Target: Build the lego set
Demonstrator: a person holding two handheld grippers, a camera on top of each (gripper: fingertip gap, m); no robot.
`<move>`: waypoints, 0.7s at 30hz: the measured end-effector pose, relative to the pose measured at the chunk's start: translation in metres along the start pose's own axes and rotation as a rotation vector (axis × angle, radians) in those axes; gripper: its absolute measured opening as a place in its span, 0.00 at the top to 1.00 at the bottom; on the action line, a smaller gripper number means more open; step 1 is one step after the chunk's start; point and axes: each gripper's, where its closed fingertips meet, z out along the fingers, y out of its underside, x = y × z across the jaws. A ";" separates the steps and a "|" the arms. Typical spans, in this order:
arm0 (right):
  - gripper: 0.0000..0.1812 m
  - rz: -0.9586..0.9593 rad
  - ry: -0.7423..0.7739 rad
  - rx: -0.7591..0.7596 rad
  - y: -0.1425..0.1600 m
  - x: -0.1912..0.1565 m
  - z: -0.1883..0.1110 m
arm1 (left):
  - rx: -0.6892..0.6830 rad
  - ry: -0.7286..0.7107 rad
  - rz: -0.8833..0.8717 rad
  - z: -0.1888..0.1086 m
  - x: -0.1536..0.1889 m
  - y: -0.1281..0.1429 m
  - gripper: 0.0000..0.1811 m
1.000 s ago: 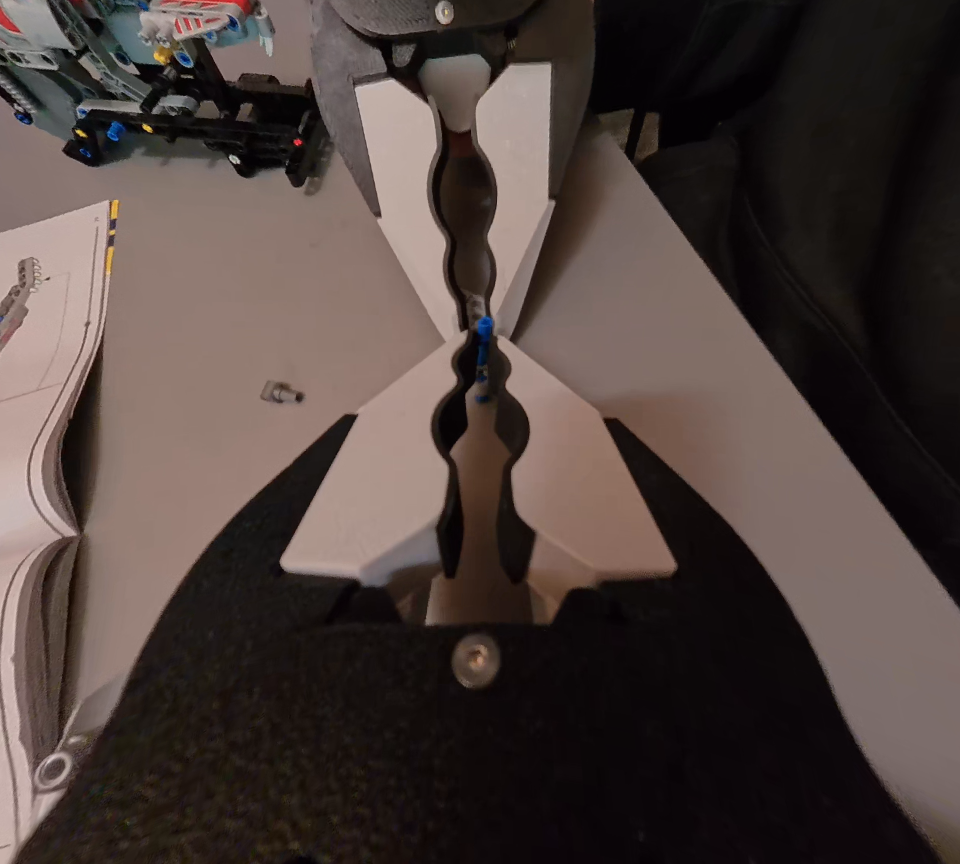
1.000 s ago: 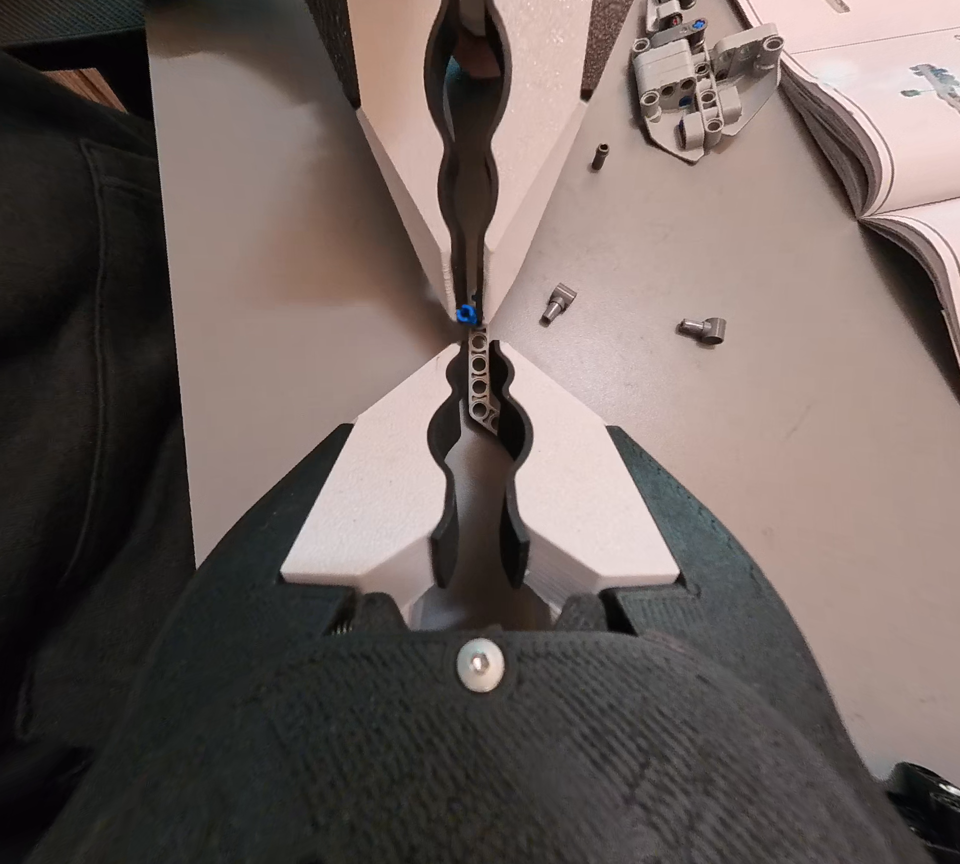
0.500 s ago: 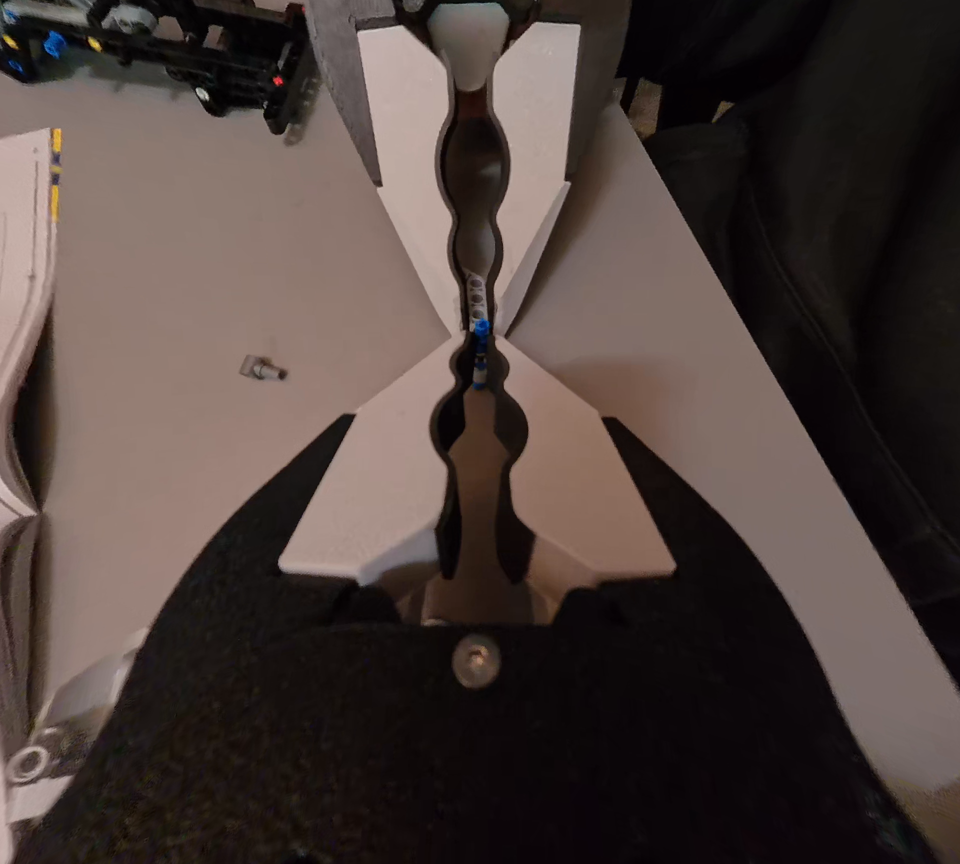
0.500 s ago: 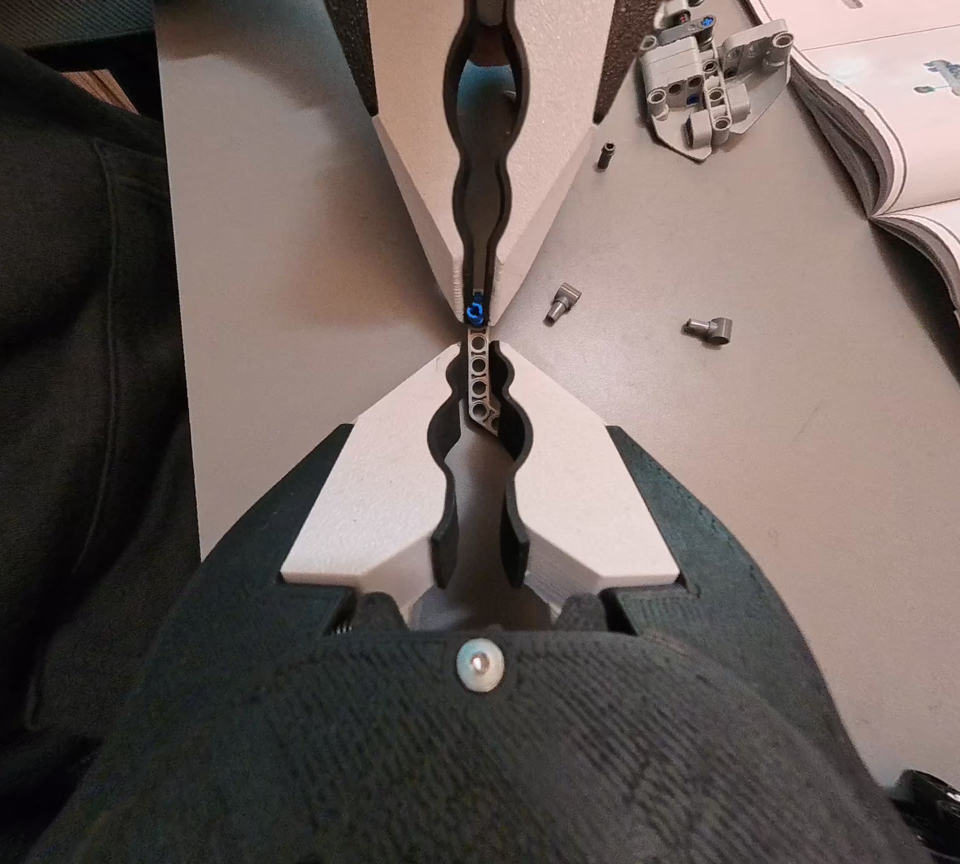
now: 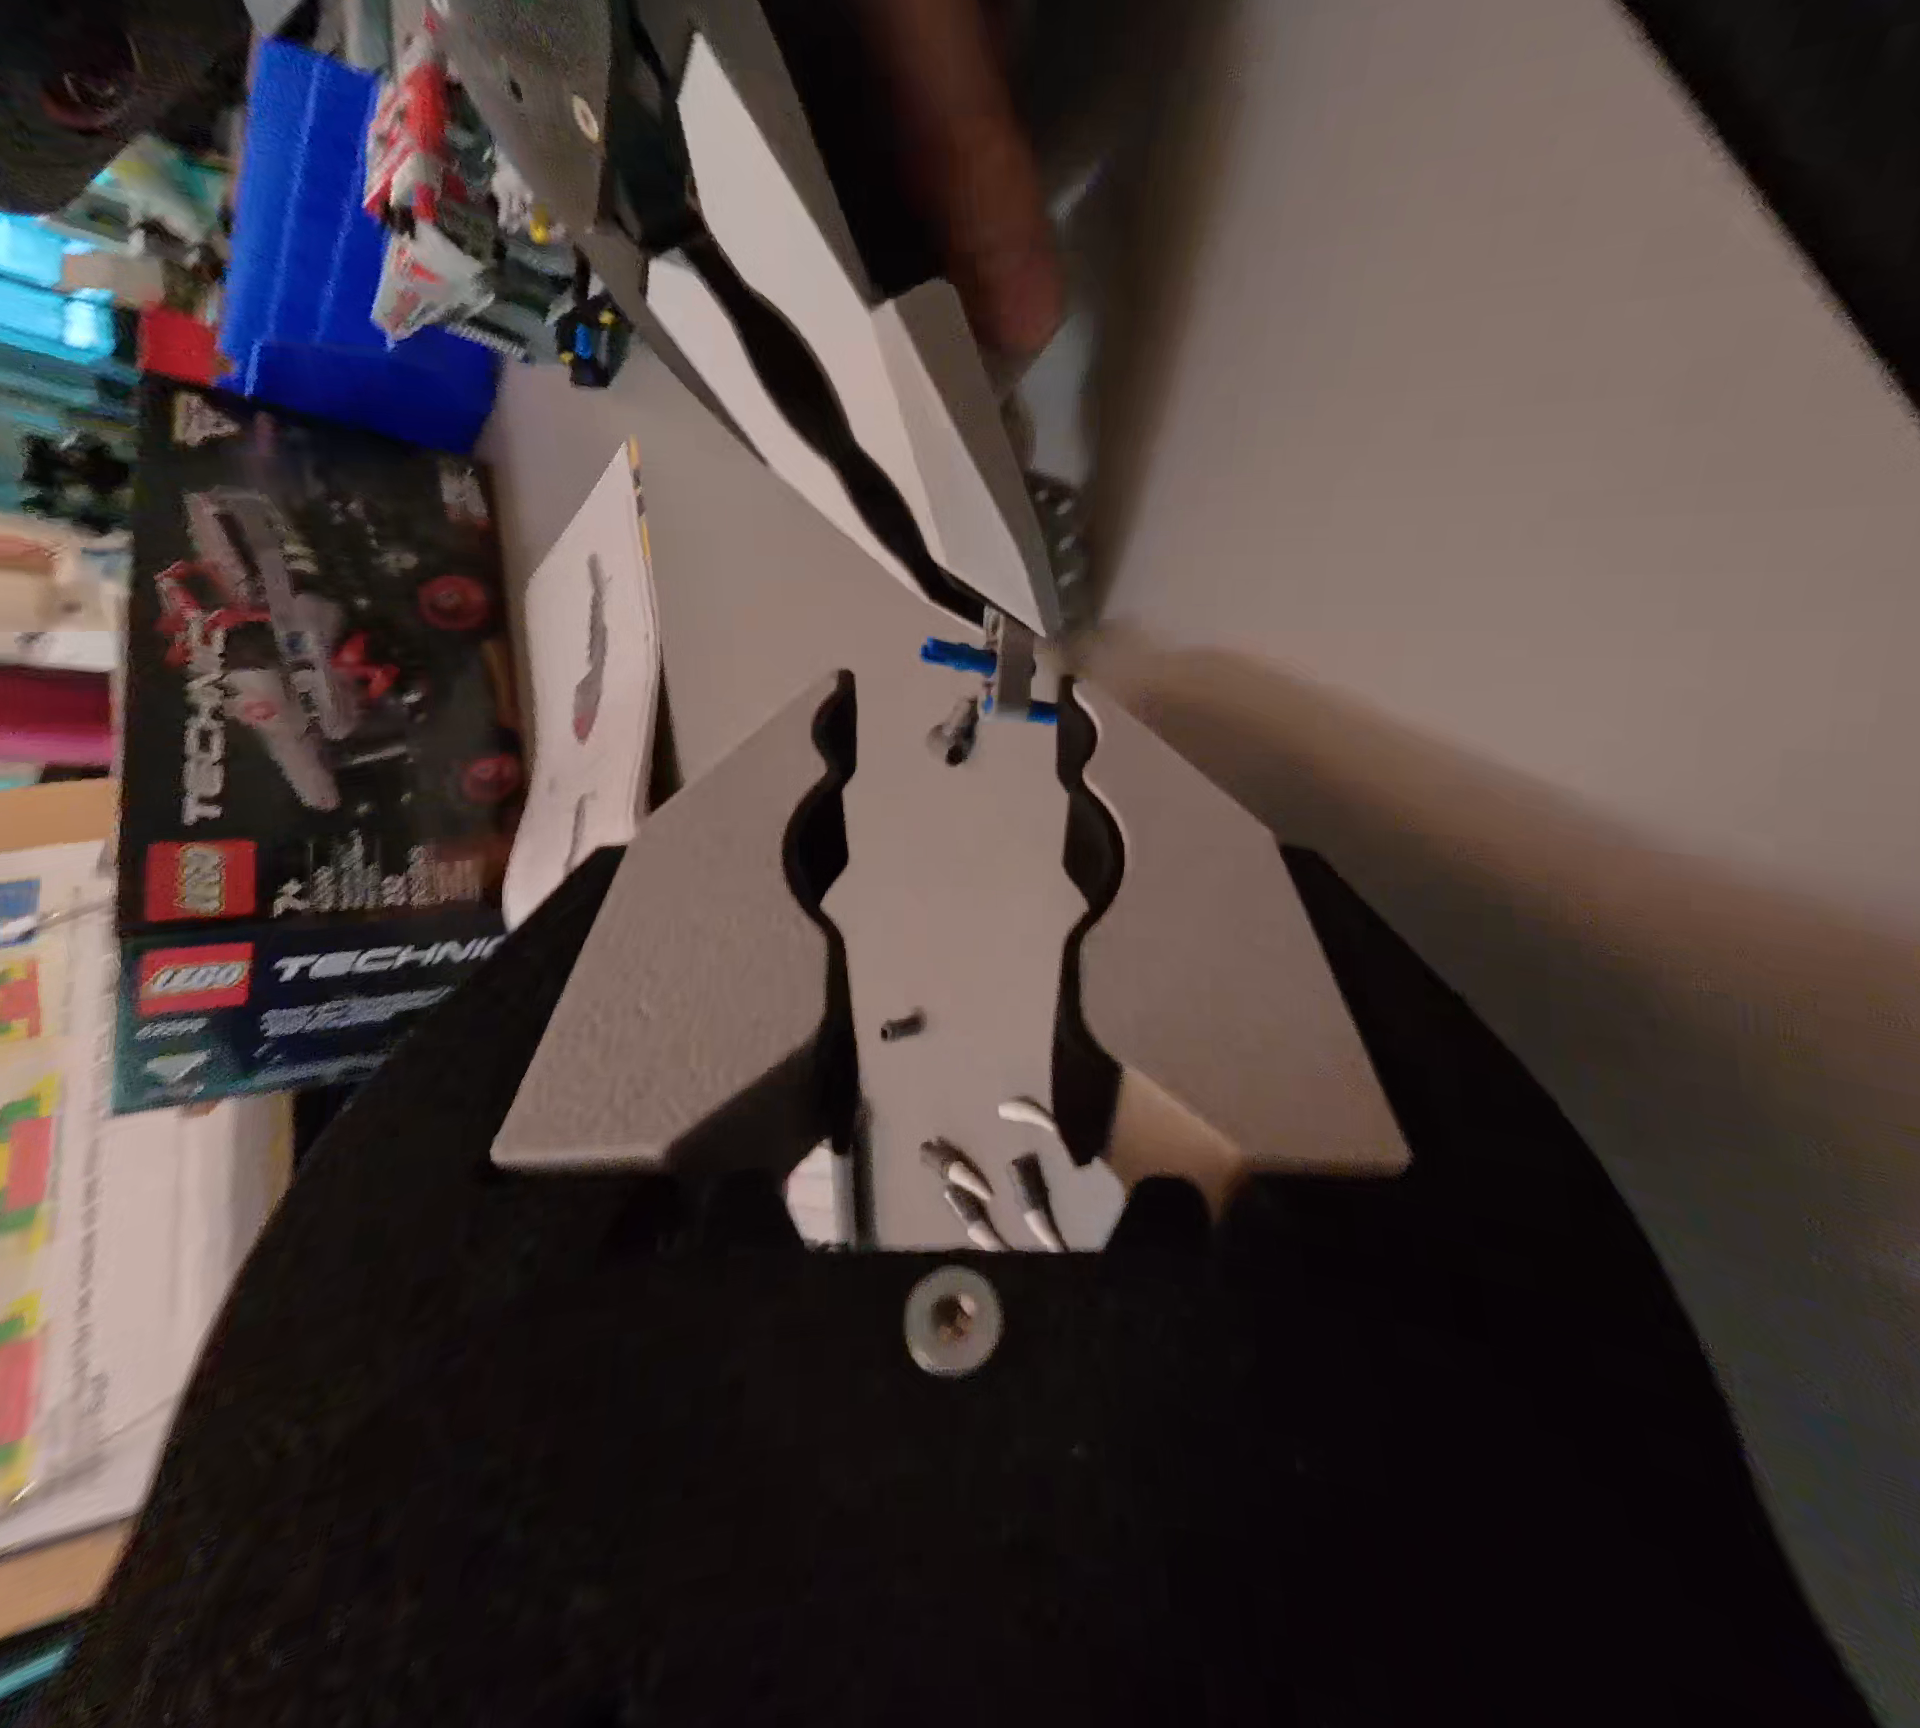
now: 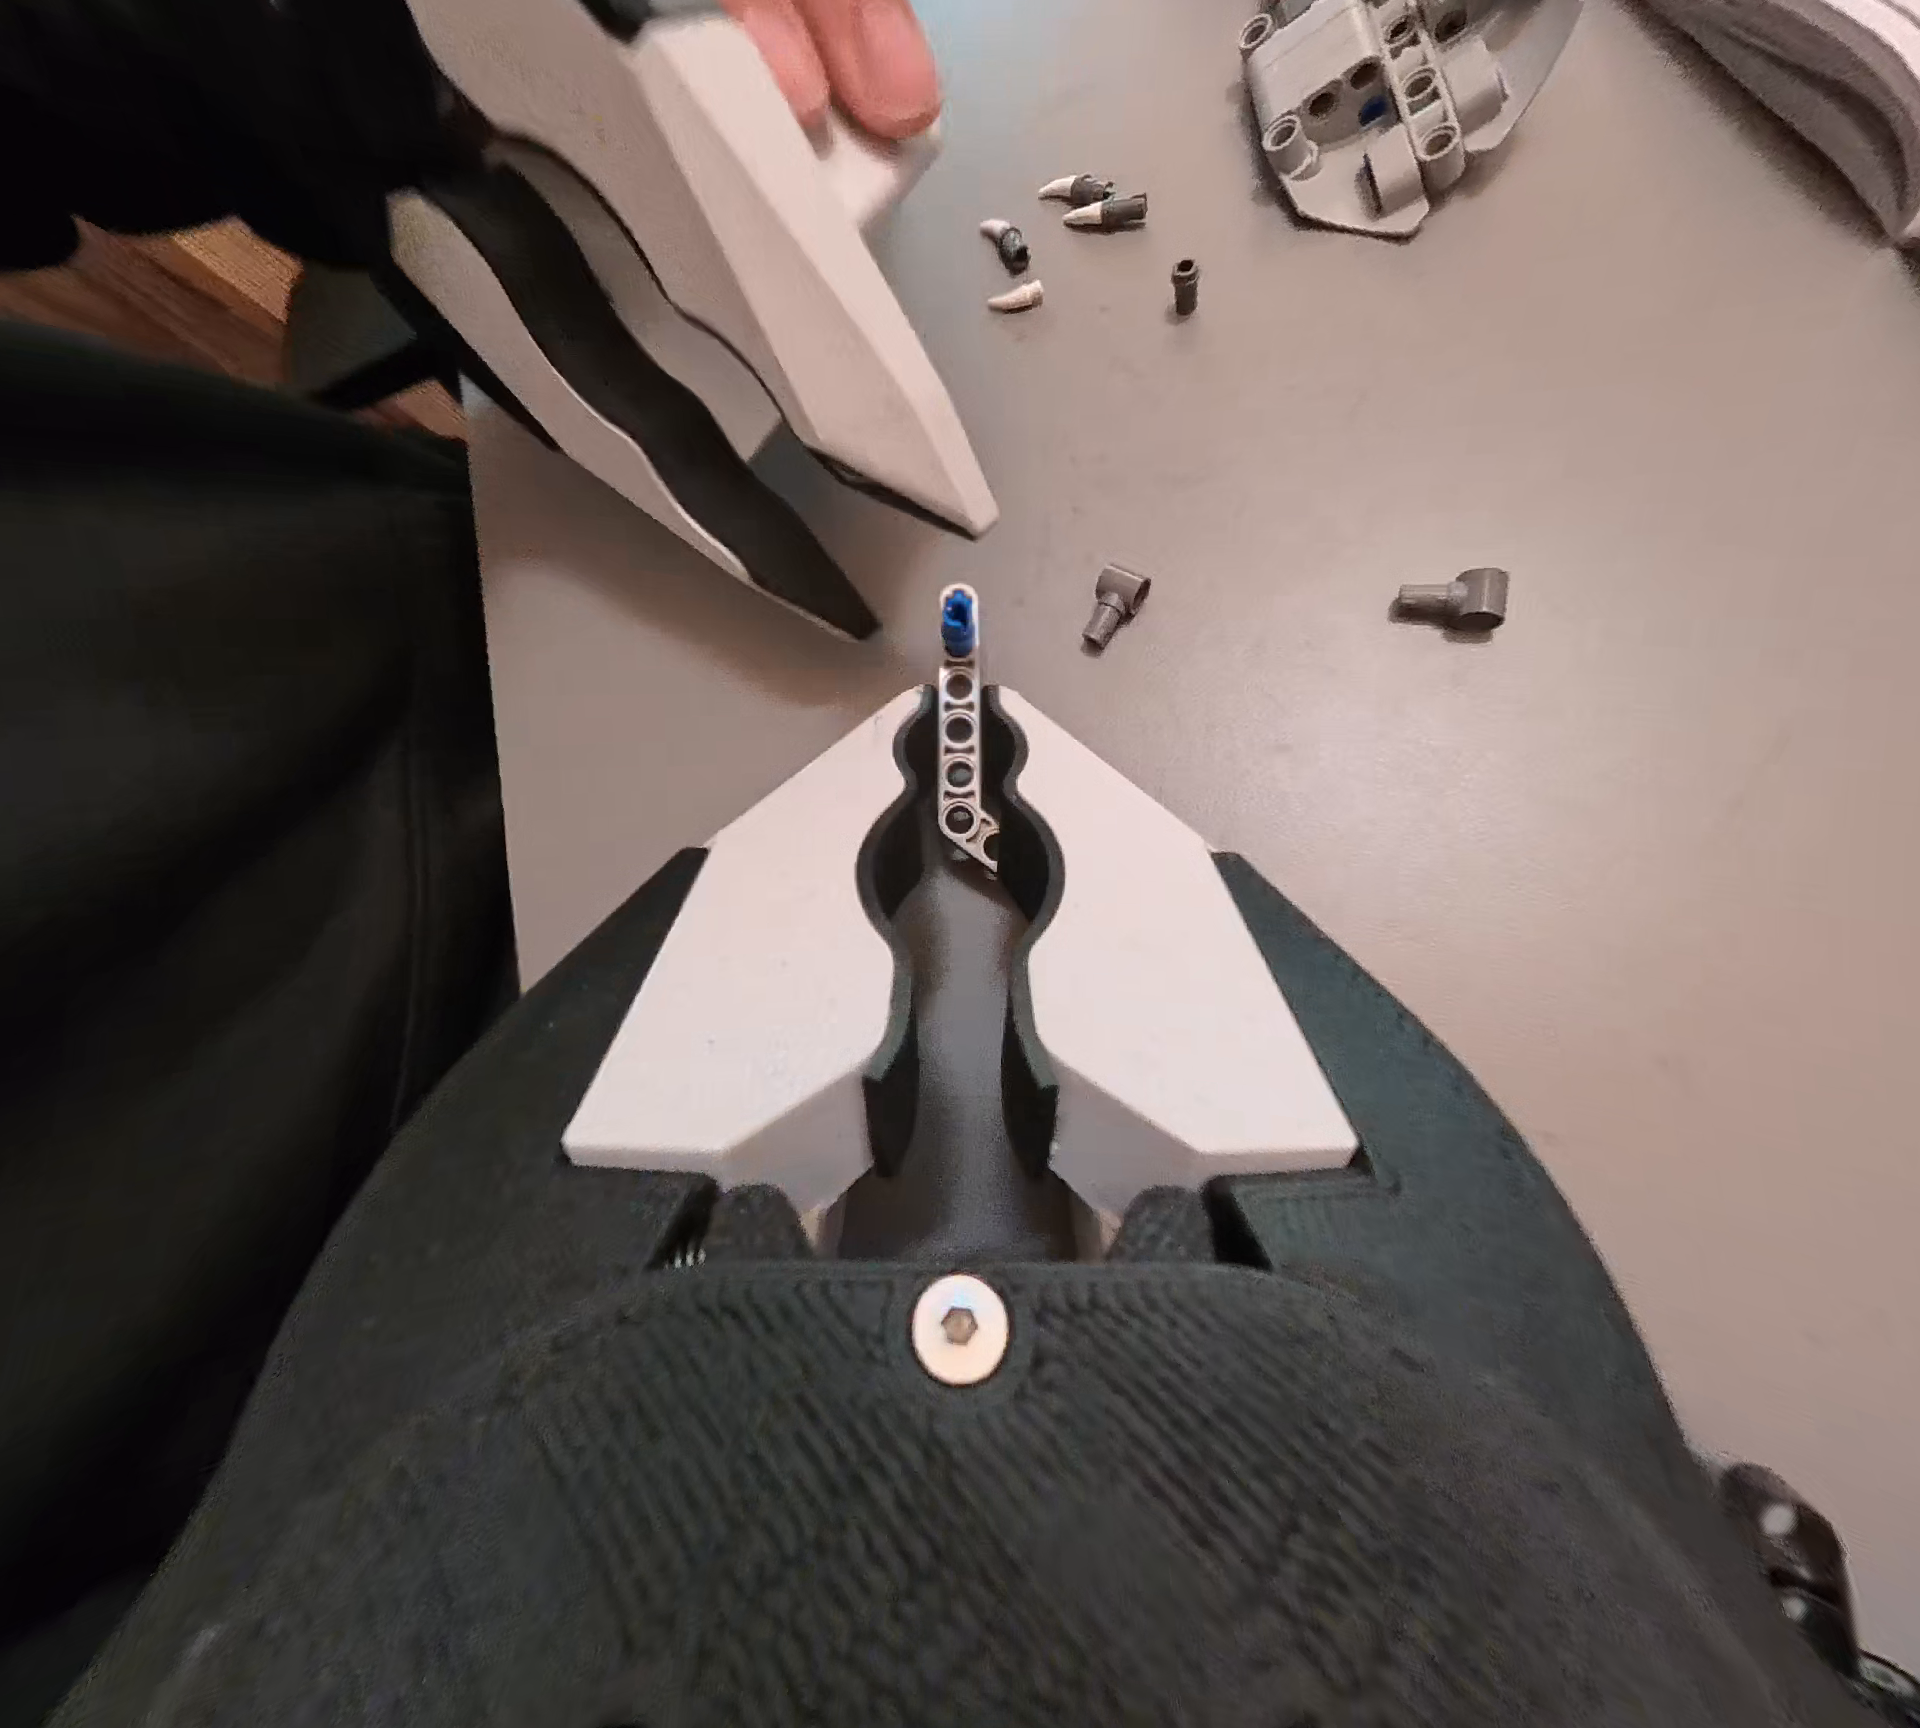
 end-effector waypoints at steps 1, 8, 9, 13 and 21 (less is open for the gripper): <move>0.97 0.028 -0.008 0.010 -0.002 0.001 0.000 | -0.022 -0.024 0.016 0.002 -0.001 0.002 0.81; 0.97 0.112 -0.010 0.040 -0.005 0.002 0.000 | -0.072 -0.093 0.040 0.011 -0.002 0.001 0.88; 0.97 0.124 -0.013 0.045 -0.005 0.002 0.000 | -0.072 -0.103 0.042 0.011 -0.002 0.002 0.88; 0.97 0.131 -0.025 0.041 -0.004 0.001 0.000 | -0.093 -0.100 0.075 0.010 0.000 0.002 0.88; 0.97 0.140 -0.027 0.021 -0.002 0.002 0.002 | -0.217 -0.017 0.108 0.013 0.004 0.005 0.89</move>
